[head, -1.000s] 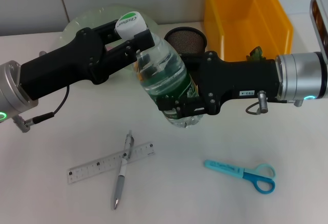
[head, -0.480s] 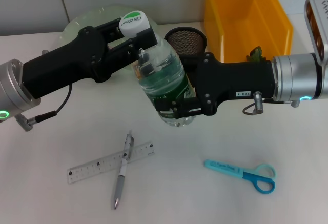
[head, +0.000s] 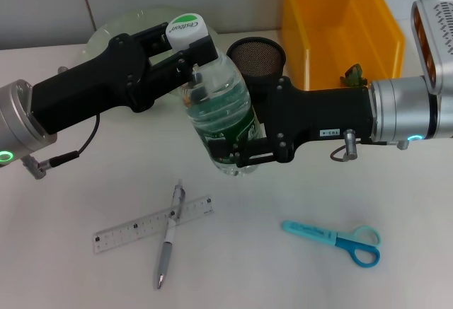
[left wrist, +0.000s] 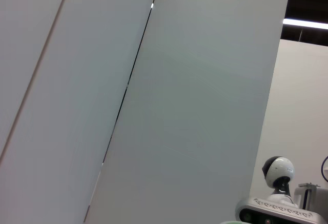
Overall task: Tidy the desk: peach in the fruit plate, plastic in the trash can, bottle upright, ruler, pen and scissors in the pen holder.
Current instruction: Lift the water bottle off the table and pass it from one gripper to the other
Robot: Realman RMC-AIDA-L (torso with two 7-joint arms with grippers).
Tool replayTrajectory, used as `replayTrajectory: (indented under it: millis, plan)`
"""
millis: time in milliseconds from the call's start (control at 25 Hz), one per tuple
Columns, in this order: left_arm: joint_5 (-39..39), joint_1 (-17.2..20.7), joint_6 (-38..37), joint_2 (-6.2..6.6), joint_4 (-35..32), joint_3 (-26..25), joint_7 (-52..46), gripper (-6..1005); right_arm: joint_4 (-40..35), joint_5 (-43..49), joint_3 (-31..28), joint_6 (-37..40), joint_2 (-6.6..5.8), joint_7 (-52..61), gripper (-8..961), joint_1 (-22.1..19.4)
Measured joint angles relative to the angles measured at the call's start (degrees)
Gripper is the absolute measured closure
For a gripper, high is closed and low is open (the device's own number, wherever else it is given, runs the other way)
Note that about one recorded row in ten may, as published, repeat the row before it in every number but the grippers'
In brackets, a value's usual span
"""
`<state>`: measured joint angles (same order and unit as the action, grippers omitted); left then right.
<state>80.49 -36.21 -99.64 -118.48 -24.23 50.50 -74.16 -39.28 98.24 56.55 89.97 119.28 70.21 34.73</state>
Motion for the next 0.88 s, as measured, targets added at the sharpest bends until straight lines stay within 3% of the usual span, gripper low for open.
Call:
replayTrajectory:
  millis: [880]
  plan:
    - [-0.09,-0.50,0.24,0.00,-0.20,-0.31,0.44,555,0.33,0.24,0.14,-0.22,-0.02,-0.27,183,-0.15]
